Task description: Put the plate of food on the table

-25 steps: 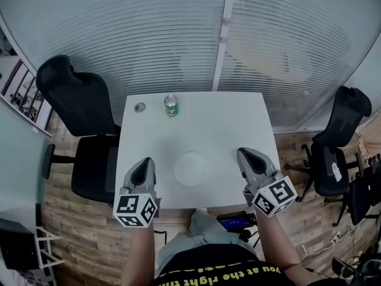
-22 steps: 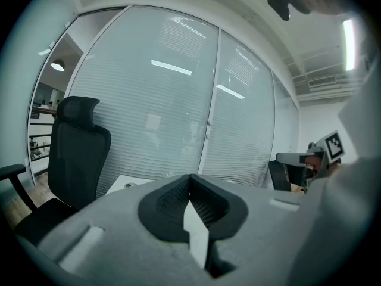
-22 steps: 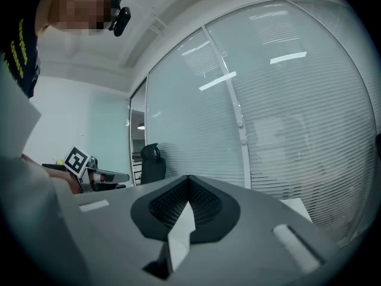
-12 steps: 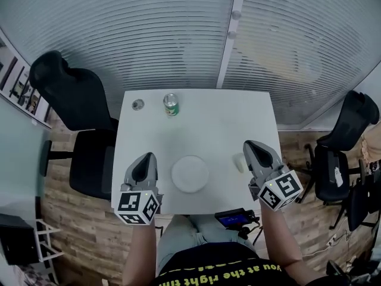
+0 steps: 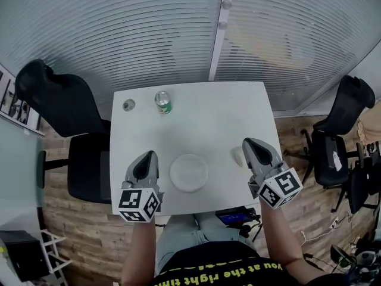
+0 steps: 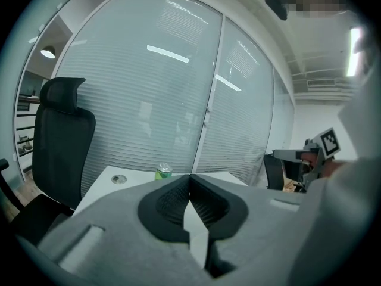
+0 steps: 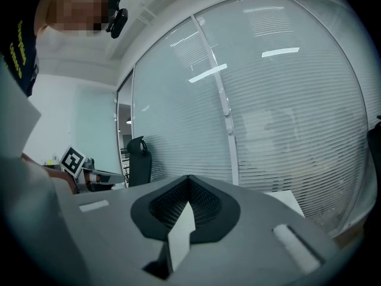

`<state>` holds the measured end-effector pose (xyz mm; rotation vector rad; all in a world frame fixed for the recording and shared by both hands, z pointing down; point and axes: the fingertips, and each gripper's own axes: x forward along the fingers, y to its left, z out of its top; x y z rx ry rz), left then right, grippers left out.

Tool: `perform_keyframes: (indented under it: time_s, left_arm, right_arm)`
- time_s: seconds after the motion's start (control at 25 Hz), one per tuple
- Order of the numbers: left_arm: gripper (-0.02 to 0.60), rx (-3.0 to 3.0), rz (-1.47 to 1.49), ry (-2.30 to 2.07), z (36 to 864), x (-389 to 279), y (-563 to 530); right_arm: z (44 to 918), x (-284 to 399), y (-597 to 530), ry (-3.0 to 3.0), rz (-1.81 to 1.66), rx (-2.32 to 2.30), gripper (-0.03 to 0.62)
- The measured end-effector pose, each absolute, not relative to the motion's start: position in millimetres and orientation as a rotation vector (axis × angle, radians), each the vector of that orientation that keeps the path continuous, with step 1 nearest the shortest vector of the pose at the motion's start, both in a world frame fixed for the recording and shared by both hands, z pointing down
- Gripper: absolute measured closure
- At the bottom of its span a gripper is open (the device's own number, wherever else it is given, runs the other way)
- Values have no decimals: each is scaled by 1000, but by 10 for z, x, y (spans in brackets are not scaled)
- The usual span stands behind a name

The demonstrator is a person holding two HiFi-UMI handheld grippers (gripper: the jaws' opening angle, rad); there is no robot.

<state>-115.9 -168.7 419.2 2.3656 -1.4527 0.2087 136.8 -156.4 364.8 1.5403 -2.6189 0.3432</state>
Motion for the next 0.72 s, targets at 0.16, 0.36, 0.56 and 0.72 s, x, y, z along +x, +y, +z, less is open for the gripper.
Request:
perform_keyframes:
  time_s: [0.16,0.36,0.56,0.72]
  left_arm:
    - [581,2373,230,-1406,4291,-1116,-1706]
    - [581,2389,260,-1349,4383,-1034,-1735]
    - [581,2416,281,-1289,4444,-886,-1761]
    - [581,2443,299,-1241,4472,-745,-1782]
  right_arm:
    - [3687,1444,-1500,-2572,356,1586,588]
    - [3718,1504,-1450,-2536,366,1641,588]
    - [3803,1602,-1382,-2497,390,1692,588]
    - [3852,1688,-1332,-2467,405,1726,588]
